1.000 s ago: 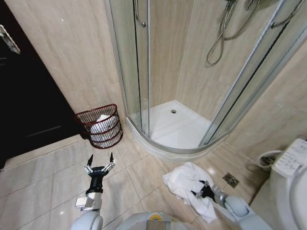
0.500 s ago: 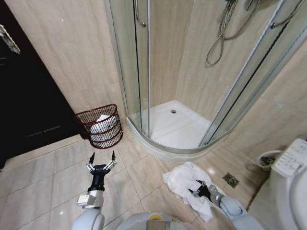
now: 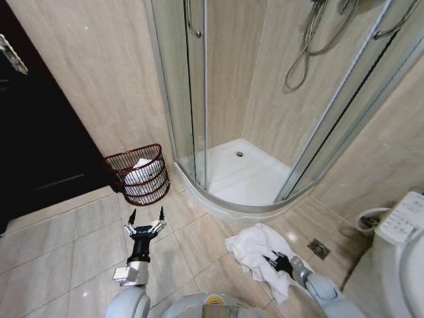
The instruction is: Discard the used towel into the hamper.
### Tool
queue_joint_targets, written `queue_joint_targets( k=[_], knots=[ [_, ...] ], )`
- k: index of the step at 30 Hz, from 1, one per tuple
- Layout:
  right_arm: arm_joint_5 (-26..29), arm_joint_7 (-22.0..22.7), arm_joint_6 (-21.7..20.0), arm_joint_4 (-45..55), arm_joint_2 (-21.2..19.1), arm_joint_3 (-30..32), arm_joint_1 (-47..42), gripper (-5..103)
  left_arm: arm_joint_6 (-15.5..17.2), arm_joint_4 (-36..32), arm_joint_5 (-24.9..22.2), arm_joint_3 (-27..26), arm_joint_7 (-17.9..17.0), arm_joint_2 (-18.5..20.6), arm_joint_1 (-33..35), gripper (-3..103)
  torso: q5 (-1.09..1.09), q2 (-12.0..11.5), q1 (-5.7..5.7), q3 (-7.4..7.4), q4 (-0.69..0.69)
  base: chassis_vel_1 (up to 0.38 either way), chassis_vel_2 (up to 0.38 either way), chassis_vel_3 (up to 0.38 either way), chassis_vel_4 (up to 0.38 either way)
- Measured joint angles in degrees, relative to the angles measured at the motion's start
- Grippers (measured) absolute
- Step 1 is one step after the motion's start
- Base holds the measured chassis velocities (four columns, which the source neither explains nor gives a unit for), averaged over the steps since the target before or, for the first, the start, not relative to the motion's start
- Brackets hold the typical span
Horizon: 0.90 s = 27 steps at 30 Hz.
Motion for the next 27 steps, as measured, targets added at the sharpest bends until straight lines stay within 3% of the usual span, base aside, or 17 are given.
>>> queue_joint_targets(
  k=[6, 9, 17, 23, 27],
  knots=[
    [2.73, 5.17, -0.19, 2.45, 1.22, 0.55, -1.42, 17, 0.25, 0.53, -0.09, 0.24, -0.15, 0.35, -0.73, 100, 0.0, 0.0, 0.0, 0.0, 0.0, 0.0, 0.0, 0.0, 0.0],
    [7.42, 11.44, 1.12, 5.95, 2.47, 0.95, -3.36, 17, 0.77, 1.04, -0.16, 0.88, -0.42, 0.53, -1.58, 100, 0.0, 0.0, 0.0, 0.0, 0.0, 0.0, 0.0, 0.0, 0.0],
    [11.49, 21.3, 2.46, 16.28, 5.74, 5.74, -6.41, 17, 1.63, 1.22, -0.98, 1.49, -0.53, 1.64, -2.94, 100, 0.0, 0.0, 0.0, 0.0, 0.01, 0.0, 0.0, 0.0, 0.0],
    [13.23, 25.71, -1.04, 30.32, 8.79, 11.69, -9.94, 17, 2.82, 0.63, -2.14, 1.1, -1.08, 2.63, -3.41, 100, -0.03, 0.0, 0.0, 0.0, 0.0, 0.0, 0.0, 0.0, 0.0],
    [13.42, 26.13, -1.9, 36.51, 10.18, 13.86, -11.71, 17, 3.17, 0.54, -2.47, 1.05, -1.39, 2.91, -3.67, 100, -0.01, 0.0, 0.0, 0.0, 0.0, 0.0, 0.0, 0.0, 0.0]
  ],
)
